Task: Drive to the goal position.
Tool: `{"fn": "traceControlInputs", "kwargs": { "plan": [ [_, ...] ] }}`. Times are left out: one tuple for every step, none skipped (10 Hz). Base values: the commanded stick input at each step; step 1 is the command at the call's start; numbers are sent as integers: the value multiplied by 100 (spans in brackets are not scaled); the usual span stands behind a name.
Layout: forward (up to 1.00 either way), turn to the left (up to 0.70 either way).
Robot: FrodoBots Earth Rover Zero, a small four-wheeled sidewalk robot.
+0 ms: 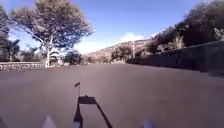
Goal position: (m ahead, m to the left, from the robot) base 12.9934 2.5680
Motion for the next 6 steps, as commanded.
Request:
{"fn": "traceControlInputs", "kwargs": {
  "plan": [
    [70,0],
    [70,0],
    [70,0],
    [70,0],
    [70,0],
    [70,0]
  ]
}}
